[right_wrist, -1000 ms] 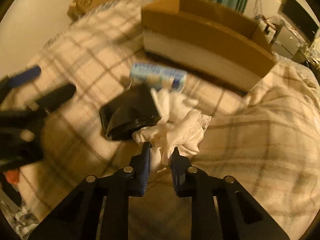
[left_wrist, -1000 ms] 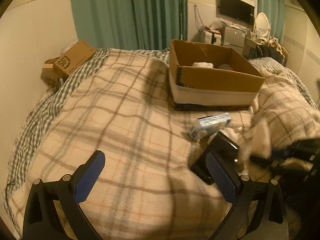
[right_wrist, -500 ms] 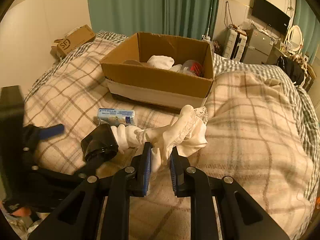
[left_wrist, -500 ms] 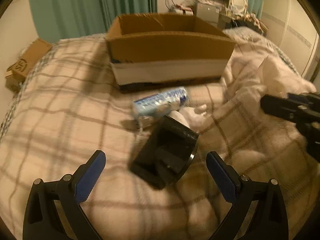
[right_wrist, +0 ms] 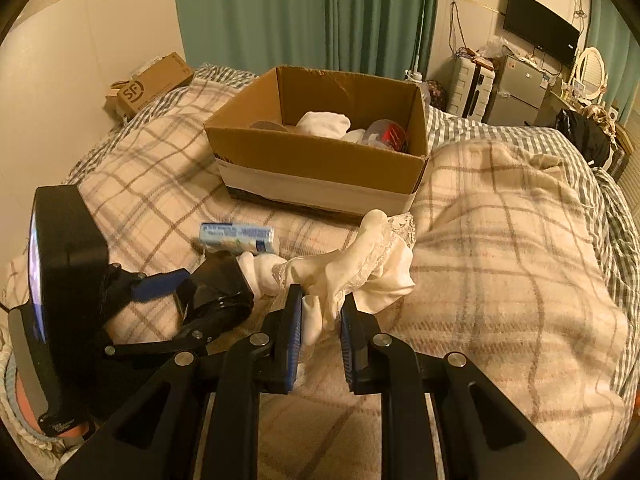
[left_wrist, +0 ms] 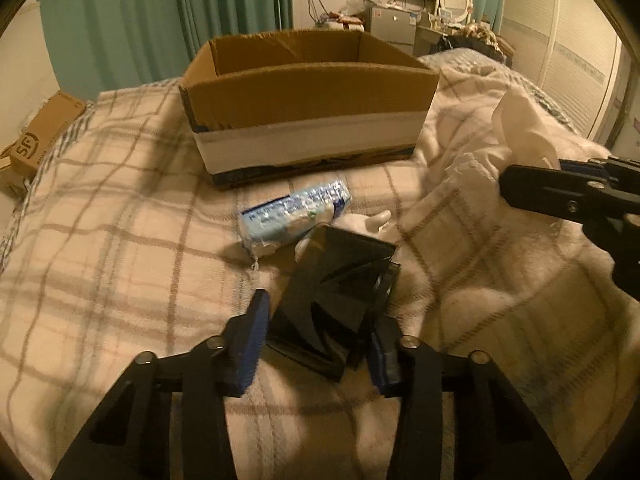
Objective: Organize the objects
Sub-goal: 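Grasp the lace cloth with the right tool while the left tool grasps the black round object, then carry the black object with the left tool while the right tool carries the cloth into the box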
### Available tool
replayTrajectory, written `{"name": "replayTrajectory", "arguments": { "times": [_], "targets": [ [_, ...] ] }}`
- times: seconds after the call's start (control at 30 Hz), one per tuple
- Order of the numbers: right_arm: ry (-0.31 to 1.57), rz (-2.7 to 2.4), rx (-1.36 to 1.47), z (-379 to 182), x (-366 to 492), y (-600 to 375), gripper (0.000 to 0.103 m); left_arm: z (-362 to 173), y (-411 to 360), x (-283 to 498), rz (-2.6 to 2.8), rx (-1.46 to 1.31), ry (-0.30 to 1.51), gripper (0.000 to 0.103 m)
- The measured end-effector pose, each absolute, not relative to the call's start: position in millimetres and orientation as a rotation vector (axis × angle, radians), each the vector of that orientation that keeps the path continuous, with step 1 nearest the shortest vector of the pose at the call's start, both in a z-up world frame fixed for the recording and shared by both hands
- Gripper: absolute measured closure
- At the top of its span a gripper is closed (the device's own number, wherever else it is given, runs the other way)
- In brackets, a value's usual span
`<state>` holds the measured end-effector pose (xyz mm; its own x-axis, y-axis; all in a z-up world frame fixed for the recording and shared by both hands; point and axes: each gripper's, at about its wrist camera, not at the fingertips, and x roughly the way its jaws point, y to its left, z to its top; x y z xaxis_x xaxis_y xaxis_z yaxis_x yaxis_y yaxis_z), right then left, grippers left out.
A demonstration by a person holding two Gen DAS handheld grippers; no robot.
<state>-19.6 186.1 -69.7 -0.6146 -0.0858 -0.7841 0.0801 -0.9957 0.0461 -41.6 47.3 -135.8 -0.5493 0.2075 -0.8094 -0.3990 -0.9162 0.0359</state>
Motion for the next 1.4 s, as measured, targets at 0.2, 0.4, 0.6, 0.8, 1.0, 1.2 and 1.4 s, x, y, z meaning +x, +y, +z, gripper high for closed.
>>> {"name": "replayTrajectory", "arguments": {
  "times": [0.2,0.4,0.6,0.8,1.0,1.2,1.4],
  "targets": [
    [0.004,-2.768,1.285,-54.3,-7.0,181.0,0.086,-121.3,40.6,-31.1,2.496,-1.234,0.287,0.094],
    [0.009,-2.797,1.245,-38.1,6.3,181.2,0.087,-97.7,30.5,-22.7,2.529,-1.206,0.224,0.095],
    [0.016,-2.824,1.194,-16.1,16.4,183.4,0.087,-56.2,28.1,-19.2,2.572,-1.104,0.214,0.095],
    [0.050,-2.864,1.092,19.8,19.1,186.6,0.087,-13.0,34.2,-25.0,2.603,-0.984,0.255,0.095],
    [0.098,-2.907,0.946,66.0,4.4,193.2,0.087,25.7,43.7,-49.8,2.628,-0.894,0.285,0.095],
    [0.105,-2.913,0.883,100.1,-41.1,203.9,0.087,52.2,57.3,-93.7,2.632,-0.844,0.259,0.095],
    [0.117,-2.905,0.922,106.8,-104.0,214.2,0.087,57.7,73.3,-153.9,2.651,-0.834,0.256,0.095]
  ]
}}
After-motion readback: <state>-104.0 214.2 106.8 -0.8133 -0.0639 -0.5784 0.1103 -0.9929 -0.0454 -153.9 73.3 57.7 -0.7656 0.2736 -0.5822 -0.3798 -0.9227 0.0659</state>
